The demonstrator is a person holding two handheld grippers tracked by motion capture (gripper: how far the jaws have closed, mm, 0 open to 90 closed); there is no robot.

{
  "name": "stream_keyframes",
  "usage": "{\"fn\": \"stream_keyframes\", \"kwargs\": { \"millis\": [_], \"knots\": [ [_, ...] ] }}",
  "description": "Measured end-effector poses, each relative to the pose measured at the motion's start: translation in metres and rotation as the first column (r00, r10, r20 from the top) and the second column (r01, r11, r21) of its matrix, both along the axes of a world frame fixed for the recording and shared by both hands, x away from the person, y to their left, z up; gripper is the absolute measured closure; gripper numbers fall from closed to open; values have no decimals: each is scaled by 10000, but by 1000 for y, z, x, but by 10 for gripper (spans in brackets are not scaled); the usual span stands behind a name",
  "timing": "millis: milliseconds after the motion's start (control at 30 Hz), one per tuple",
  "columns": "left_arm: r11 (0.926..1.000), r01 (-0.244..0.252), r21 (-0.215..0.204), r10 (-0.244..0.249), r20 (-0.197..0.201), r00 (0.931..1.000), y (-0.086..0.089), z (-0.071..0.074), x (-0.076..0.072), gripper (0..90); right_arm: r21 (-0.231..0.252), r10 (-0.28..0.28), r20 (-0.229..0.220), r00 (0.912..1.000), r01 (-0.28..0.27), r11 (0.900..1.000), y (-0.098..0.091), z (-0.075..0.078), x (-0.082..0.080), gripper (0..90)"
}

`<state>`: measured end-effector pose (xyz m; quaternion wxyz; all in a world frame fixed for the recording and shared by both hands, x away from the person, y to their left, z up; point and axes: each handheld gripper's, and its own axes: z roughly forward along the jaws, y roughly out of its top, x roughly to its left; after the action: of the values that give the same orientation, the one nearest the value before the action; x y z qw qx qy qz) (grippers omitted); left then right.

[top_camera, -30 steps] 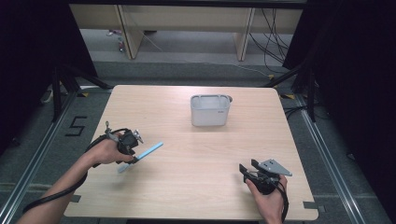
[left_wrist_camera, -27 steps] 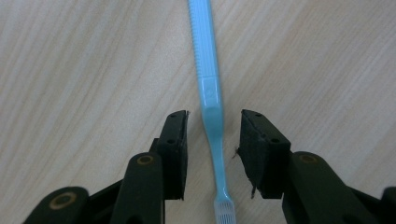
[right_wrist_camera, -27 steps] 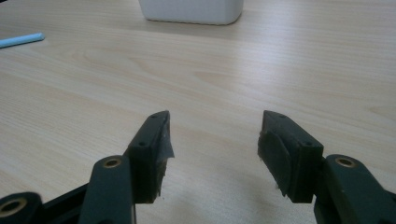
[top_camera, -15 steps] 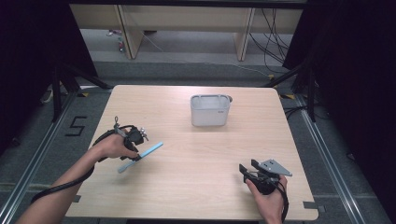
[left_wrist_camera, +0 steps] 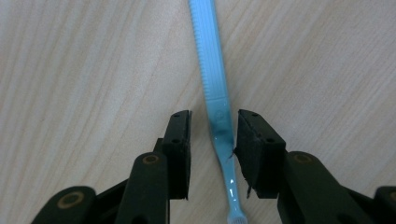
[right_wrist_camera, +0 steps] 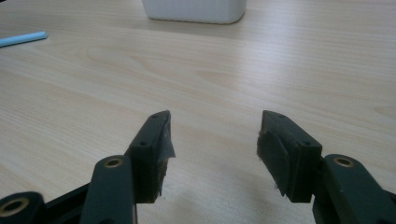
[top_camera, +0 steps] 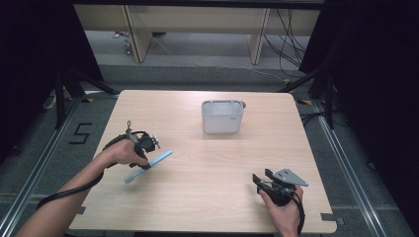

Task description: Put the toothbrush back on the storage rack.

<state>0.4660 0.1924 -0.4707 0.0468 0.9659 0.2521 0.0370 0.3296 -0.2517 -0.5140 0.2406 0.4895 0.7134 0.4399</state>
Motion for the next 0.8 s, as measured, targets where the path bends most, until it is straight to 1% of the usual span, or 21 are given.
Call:
{"fn": "stream_keyframes", "kwargs": {
  "millis": [67,100,167,233,300,333,367,400,433,467,500,567,600,633,733,767,800],
  "knots": [
    [10000,1,29,-1,-52,10000,-1,0,1,649,-31,16,-7,10000,-16,10000,0,0,0,447],
    [10000,-19,-19,19,-14,10000,-2,0,2,652,-50,29,17,10000,-29,10000,0,0,0,447],
    [10000,53,50,-52,-86,9999,-3,0,3,655,-66,22,36,10000,-22,10000,0,0,0,447],
    [10000,25,-63,-25,-87,10000,-5,-1,3,660,-71,41,44,10000,-40,10000,0,0,0,447],
    [10000,17,-39,-17,-136,9999,-7,-1,3,660,-92,42,43,10000,-42,9999,0,0,0,447],
    [10000,63,9,-63,-167,9998,-7,0,3,661,202,-34,-119,9999,36,9998,2,0,-1,447],
    [10000,53,16,-53,-192,9998,-8,-1,3,661,-21,50,146,9999,-49,10000,1,-1,1,448],
    [10000,68,58,-67,-208,9998,-8,-1,4,662,-4,58,99,9999,-58,10000,1,-1,0,448],
    [9999,69,83,-67,-234,9997,-9,-1,4,662,-204,21,-12,10000,-21,9998,0,1,-1,448],
    [9999,93,103,-91,-232,9997,-9,-2,4,663,-36,53,145,9999,-53,10000,1,-1,0,448],
    [9999,35,94,-33,-265,9996,-9,-2,4,662,24,96,123,9999,-96,10000,2,-1,1,448],
    [10000,67,55,-66,-232,9997,-9,-4,5,663,6,108,121,9999,-108,9999,2,-1,1,448],
    [10000,59,77,-57,-255,9997,-9,-5,5,664,271,1,-70,10000,0,9996,4,-2,0,448],
    [9999,58,155,-53,-325,9995,-9,-5,5,665,312,-15,-157,9999,20,9995,5,-1,-1,449],
    [9998,126,157,-120,-370,9992,-9,-6,5,670,275,8,-155,9999,-4,9996,5,-1,-1,449],
    [9998,138,159,-132,-373,9992,-9,-7,6,674,140,-50,-264,9996,54,9999,4,0,-2,449],
    [9999,106,134,-101,-370,9993,-9,-7,6,675,170,-18,-261,9997,23,9999,4,0,-2,449]
  ]
}}
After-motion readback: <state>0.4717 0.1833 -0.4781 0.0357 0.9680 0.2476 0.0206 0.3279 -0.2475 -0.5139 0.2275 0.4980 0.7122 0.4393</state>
